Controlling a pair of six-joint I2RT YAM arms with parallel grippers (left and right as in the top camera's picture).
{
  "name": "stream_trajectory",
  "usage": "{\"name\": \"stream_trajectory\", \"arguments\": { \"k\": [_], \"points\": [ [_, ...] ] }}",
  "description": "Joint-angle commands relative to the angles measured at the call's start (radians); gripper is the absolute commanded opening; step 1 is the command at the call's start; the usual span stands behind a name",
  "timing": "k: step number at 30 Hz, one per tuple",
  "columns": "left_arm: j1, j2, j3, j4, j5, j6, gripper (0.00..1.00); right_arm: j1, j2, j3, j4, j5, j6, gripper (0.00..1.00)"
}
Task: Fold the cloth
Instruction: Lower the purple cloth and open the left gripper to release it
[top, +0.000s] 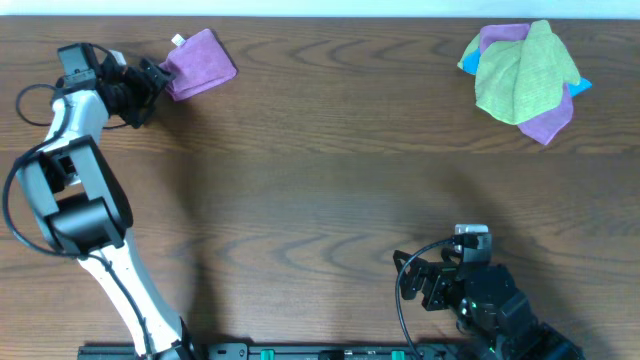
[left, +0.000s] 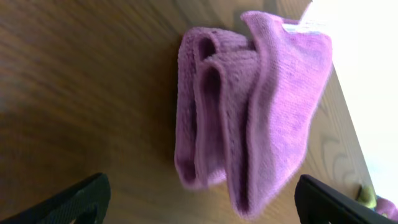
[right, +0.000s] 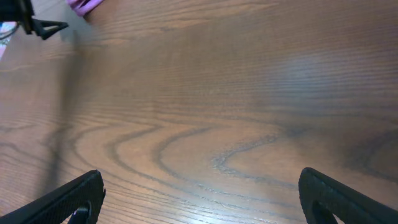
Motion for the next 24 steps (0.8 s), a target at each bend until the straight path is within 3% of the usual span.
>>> {"name": "stream_trajectory", "arguments": {
  "k": [1,14,24],
  "points": [
    [-0.001,-0.103,0.024,-0.058,0.012,0.101,0.96,-0.005,-0.004,-0.001,0.000,0.014,0.013,0.99],
    [-0.061,-0.391,0.024,-0.499,-0.248,0.336,0.96,-0.005,-0.004,-0.001,0.000,0.014,0.013,0.99],
    [-0.082,-0.594,0.024,-0.653,-0.248,0.334,0.96,-0.005,-0.004,-0.001,0.000,0.014,0.013,0.99]
  ]
}}
